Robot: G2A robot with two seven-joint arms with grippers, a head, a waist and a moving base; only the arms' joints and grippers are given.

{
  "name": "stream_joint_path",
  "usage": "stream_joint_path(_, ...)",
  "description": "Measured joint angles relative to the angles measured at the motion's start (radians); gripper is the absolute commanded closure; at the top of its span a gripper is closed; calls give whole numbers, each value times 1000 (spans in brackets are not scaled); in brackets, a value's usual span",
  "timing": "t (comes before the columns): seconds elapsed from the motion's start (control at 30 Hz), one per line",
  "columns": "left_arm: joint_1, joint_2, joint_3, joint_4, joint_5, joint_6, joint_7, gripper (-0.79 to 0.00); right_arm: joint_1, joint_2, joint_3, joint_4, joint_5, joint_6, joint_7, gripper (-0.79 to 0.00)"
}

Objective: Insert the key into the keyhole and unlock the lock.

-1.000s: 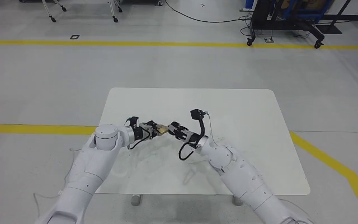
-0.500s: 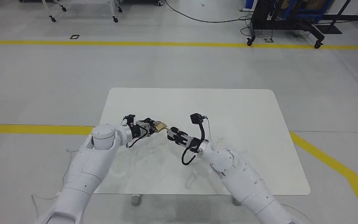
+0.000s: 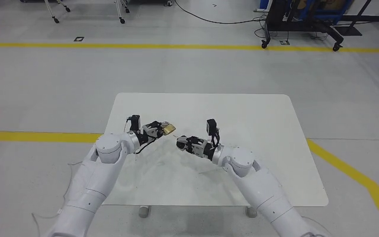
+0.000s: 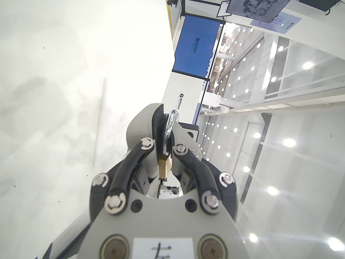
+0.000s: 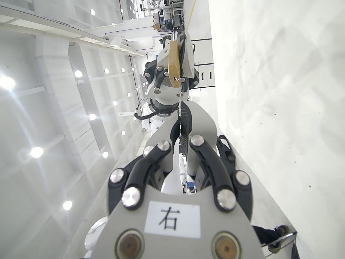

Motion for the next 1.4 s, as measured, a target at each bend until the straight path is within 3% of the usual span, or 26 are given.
stream_joint_path(0.5,20,3,1,-37,38,3,13,0,1,-12,-38,13,-59,-77,-105,0)
stream_joint_path(1.4,18,1,5,-37,49,2,15,0,-5,-20,-45,3,-95,-86,-180,0)
